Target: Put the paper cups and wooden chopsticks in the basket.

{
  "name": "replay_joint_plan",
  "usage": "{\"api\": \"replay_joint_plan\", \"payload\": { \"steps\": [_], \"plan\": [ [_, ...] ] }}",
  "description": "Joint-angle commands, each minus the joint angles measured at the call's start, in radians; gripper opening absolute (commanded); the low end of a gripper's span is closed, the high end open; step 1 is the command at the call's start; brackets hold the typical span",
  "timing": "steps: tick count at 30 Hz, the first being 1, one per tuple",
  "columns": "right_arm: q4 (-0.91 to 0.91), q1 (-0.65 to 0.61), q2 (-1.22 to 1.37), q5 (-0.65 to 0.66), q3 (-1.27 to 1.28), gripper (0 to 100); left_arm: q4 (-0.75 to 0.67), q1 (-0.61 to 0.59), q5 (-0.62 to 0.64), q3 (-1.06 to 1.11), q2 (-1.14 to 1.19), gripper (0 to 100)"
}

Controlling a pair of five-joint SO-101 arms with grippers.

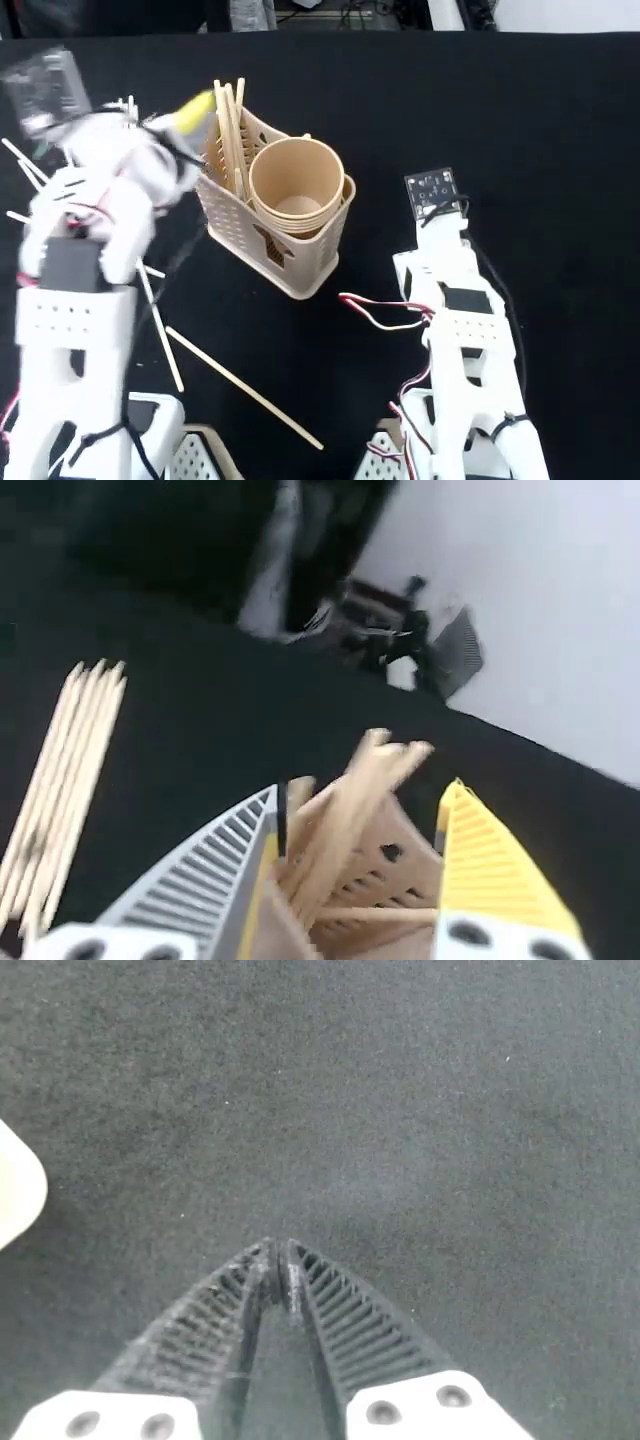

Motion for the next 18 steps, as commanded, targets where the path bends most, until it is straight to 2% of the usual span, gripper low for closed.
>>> {"api": "replay_joint_plan", "payload": {
  "steps": [1,6,11,18],
  "plan": [
    [-0.021,0.014,-0.025,0.008,-0.008,1.3,0.238,-0.202,0.183,-0.116,-0.002,26],
    [-0.021,0.014,-0.025,0.008,-0.008,1.3,0.397,-0.240,0.060,-0.101,0.060,27],
    [-0.018,0.014,-0.025,0.051,-0.005,1.3,0.543,-0.242,0.044,-0.051,0.287,32],
    [-0.017,0.009,-0.025,0.055,-0.005,1.3,0.519,-0.234,0.041,-0.088,0.764,32]
  ]
}}
